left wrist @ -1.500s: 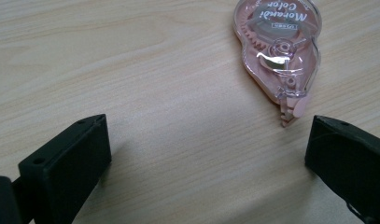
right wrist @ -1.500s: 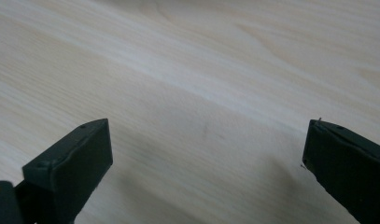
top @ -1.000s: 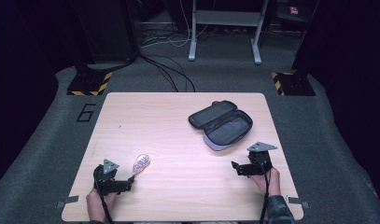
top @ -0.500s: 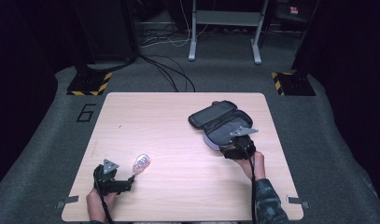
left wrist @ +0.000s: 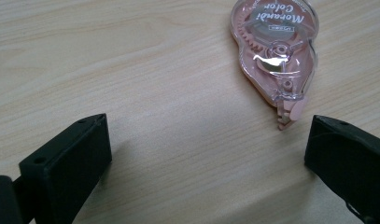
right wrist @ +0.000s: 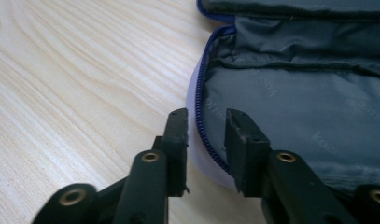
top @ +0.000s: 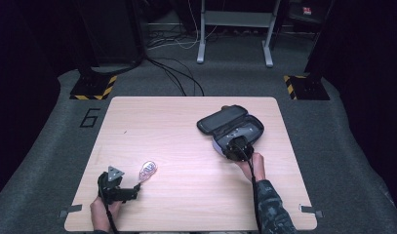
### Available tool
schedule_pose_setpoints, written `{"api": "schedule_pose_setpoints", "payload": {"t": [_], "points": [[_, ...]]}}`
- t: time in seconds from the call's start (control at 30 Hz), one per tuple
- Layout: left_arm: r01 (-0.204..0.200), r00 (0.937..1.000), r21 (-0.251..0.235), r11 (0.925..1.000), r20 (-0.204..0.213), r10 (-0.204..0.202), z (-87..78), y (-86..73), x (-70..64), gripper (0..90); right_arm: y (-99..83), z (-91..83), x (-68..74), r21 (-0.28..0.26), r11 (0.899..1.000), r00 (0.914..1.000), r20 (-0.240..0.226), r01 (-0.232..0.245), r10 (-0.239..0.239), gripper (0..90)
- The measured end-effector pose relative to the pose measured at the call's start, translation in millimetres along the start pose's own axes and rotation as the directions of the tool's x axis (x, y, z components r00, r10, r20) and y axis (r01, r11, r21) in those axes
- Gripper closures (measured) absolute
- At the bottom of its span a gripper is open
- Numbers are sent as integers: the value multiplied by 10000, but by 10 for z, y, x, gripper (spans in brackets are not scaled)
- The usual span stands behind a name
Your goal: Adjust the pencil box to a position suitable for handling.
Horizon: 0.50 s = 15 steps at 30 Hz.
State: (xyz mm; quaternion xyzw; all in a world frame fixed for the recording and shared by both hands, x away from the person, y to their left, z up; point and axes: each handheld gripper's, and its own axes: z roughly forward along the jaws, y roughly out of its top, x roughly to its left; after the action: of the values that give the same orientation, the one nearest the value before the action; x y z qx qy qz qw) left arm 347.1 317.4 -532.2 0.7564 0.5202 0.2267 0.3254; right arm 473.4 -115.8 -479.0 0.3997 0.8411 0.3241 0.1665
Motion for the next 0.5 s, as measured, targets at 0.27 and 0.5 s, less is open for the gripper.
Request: {"api": "schedule_pose_setpoints", "payload": {"t": [0.27,0.5], "points": [[15,10000,-14,10000,-1,-15,1,0,-1,5,17,23,97,-215,9994,9996,-114,-256,254,837],[16,10000,-13,10000,-3,-16,1,0,-1,5,10,43,208,-120,9986,9978,-427,-513,507,834]]}}
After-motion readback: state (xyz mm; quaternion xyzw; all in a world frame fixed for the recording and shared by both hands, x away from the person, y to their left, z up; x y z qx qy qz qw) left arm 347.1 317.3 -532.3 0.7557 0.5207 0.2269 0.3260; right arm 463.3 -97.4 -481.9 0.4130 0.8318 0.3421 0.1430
